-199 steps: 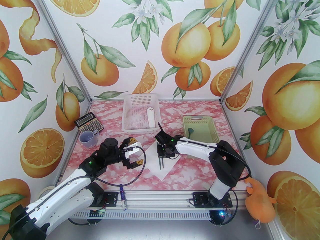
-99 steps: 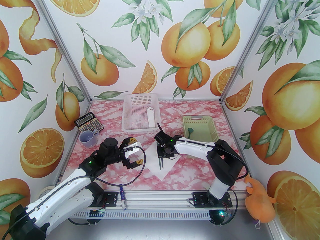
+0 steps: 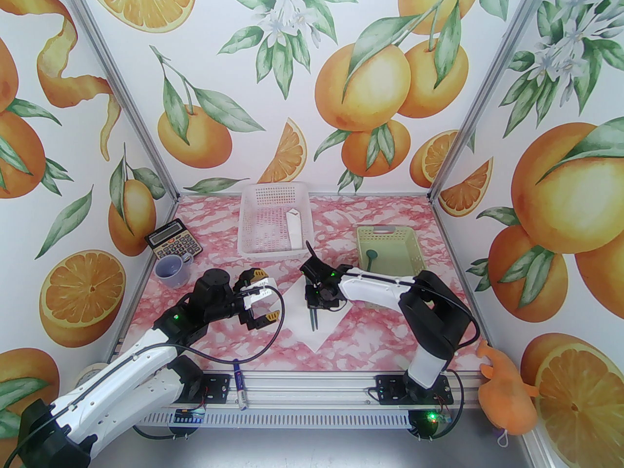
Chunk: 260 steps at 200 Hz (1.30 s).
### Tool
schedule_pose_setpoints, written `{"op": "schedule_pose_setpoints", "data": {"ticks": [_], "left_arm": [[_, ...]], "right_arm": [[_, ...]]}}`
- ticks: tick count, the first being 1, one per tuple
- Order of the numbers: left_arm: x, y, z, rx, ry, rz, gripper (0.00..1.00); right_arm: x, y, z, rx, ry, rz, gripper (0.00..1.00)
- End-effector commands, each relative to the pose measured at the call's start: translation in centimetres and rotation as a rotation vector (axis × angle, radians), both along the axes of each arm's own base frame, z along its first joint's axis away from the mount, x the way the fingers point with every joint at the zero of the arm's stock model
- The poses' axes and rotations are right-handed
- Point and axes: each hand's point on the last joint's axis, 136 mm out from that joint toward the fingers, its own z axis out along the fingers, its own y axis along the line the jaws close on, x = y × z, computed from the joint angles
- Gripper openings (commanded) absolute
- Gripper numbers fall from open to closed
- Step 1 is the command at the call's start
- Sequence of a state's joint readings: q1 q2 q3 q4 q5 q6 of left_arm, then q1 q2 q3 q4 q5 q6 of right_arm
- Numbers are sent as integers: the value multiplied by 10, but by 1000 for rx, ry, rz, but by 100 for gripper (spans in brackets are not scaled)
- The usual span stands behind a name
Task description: Place the utensils on the paper napkin and roll it up
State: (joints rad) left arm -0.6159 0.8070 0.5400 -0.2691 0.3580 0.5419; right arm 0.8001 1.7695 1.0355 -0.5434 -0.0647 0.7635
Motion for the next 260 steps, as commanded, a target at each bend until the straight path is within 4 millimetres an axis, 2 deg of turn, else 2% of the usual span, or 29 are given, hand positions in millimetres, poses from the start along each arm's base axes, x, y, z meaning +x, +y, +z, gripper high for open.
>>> {"op": "schedule_pose_setpoints", "data": {"ticks": [1,49,110,158,216,260], "left_arm": [[-3,-2,-2,8,2,-28,100],[-4,-3,-2,9,1,-31,100],[-4,-3,-2,9,2,-32,100],[-4,-3,-3,11,4,-33,100],[-3,-3,-4,16,6,-34,100],[-4,-4,-5,18,8,-38,100]], "right_arm": [[-3,4,-5,14,16,-4,20],[-3,4,-3,18,13,-4,21],[0,4,11,21,-14,0,22],[2,3,21,29,-35,1,27],[10,-2,47,23,-86,15,31],[23,-21,73,47,-128,-16,37]]}}
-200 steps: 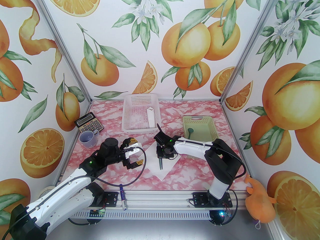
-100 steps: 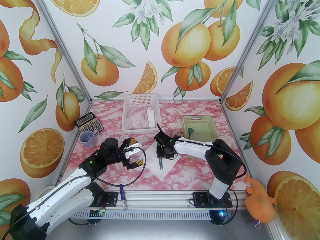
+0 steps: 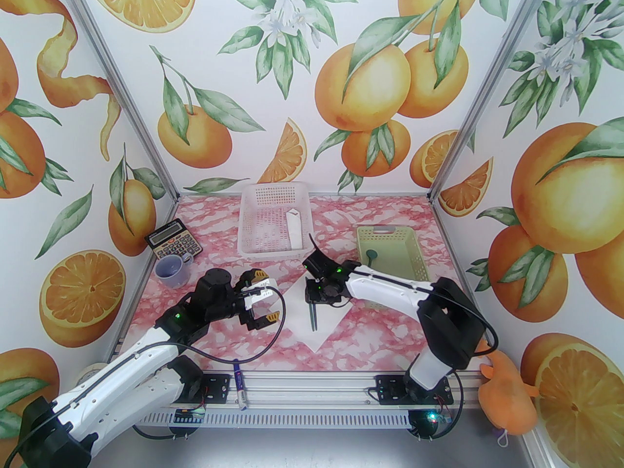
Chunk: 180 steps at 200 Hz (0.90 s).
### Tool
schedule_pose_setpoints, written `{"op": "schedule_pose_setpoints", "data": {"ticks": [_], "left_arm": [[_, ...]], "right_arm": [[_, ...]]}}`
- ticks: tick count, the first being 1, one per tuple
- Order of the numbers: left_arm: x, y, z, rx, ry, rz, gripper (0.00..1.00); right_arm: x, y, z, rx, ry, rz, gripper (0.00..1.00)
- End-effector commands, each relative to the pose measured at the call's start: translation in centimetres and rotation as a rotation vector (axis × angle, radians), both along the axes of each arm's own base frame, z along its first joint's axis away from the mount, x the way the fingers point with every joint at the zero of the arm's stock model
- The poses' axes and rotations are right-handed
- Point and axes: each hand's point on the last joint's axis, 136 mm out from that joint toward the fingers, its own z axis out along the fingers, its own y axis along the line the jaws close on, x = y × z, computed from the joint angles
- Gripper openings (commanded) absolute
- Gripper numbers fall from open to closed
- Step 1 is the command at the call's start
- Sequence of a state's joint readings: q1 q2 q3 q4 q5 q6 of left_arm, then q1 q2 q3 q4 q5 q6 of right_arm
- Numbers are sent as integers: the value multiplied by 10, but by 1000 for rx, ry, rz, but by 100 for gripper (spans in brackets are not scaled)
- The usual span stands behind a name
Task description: Place the utensils on the paper napkin and roll it up
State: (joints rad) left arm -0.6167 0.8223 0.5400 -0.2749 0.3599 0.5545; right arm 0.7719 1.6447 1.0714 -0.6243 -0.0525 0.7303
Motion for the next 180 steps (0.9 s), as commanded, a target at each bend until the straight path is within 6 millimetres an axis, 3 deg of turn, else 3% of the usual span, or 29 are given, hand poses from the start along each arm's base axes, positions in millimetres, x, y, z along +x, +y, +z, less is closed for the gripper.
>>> {"op": "schedule_pose_setpoints", "data": {"ticks": [1,57,107,180], "left_arm": [[-3,-3,0,1,0,-28,100],[-3,-3,0,4,0,-29,100],[-3,-3,-1,7,1,-30,100],[-3,-3,-1,10,1,-28,100]], "right_arm": [[13,-15,26,5,-54,-18,37],[29,-52,58,25,-106,-81,45],[44,-97,89,-11,-169,-151,46],[62,-157,99,-35,-188,-255,46]]}}
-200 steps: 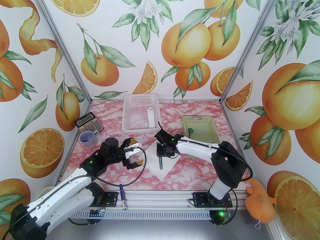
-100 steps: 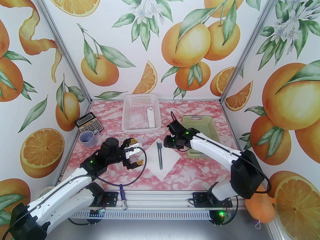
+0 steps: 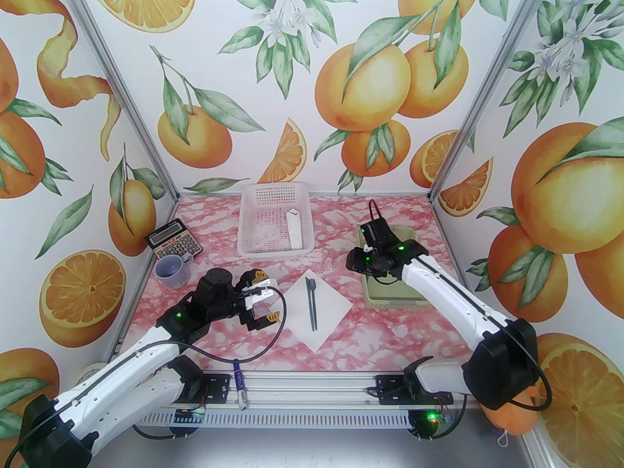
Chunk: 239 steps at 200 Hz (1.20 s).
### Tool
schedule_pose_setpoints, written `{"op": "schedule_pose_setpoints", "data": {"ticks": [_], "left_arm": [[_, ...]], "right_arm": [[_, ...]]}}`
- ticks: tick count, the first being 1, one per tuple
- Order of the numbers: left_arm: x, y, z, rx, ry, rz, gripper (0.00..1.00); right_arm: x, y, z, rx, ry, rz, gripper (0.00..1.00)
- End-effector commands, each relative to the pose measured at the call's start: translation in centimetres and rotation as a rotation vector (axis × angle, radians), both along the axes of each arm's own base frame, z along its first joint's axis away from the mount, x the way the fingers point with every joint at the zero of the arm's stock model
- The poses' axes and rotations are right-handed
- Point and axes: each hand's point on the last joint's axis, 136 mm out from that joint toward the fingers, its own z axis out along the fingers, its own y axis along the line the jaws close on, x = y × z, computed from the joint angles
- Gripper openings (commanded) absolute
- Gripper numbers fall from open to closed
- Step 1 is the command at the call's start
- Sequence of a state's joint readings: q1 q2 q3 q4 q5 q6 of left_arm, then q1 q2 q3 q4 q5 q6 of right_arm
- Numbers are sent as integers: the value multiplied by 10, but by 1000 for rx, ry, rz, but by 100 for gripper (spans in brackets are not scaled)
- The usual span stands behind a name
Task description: Place the utensils on the paper napkin and roll it up
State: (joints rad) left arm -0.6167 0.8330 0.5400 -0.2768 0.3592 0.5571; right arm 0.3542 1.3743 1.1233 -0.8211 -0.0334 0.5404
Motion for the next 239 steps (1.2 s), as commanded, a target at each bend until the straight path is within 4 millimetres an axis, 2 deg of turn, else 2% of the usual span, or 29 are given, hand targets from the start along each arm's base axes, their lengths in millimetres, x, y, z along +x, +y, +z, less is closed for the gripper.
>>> {"op": "schedule_pose_setpoints", "data": {"ticks": [1,34,113,161,239], "left_arm": [[-3,-2,2,1,-7,-27,100],[-3,-2,2,2,-9,-27,100],[-4,-2,1,5,-4,-29,100],[-4,-2,0,7,-2,-31,100],[-4,-2,-2,13,2,-31,100]], "right_arm": [[4,-18,10,-27,-19,-7,46],[12,-36,6,-24,-11,-41,46],[37,-70,-20,-30,22,-104,46],[51,-78,-37,-27,46,-128,46],[77,-77,-73,-13,92,-157,41]]}}
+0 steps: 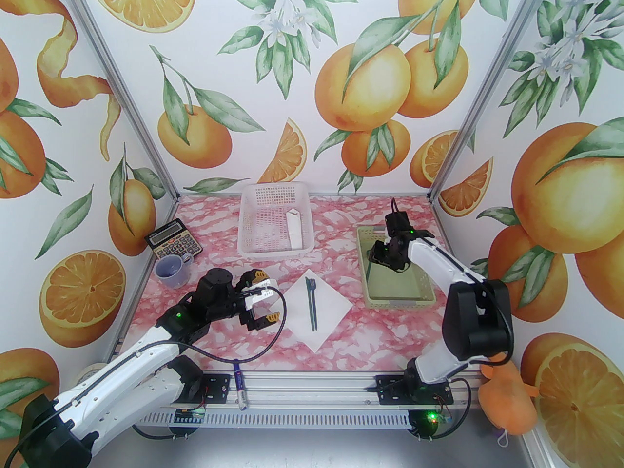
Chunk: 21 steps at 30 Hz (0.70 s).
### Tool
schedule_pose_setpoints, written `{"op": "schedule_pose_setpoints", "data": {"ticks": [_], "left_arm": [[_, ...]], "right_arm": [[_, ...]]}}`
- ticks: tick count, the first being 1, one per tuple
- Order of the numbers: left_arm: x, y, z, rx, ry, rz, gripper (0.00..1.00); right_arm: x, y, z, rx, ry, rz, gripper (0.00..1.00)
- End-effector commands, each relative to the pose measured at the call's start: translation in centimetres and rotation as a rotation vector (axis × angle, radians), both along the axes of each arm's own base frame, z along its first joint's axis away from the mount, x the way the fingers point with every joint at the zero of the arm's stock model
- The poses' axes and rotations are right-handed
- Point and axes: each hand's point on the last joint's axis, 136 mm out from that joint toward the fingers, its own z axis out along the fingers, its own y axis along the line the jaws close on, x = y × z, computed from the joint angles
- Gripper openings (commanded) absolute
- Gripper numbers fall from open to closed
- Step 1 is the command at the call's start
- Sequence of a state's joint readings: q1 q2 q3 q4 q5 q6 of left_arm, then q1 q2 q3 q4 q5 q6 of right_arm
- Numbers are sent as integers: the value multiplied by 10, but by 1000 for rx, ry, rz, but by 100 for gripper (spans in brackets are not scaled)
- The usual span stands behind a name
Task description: Place the utensils on the paper napkin and roll it up
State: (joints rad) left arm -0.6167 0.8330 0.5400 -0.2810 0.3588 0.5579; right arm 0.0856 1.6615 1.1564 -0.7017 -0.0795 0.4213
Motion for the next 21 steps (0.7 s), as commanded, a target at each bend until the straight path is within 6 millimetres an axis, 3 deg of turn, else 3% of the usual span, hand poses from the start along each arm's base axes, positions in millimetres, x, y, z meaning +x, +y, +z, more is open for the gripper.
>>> {"op": "schedule_pose_setpoints", "data": {"ticks": [1,21], "left_arm": [[-4,-2,-1,10,-2,-31,100],[-4,-2,-3,16,4,-32,100]], "right_arm": [[20,0,-1,20,-33,-17,41],[30,5,-44,47,38,-27,39]]}}
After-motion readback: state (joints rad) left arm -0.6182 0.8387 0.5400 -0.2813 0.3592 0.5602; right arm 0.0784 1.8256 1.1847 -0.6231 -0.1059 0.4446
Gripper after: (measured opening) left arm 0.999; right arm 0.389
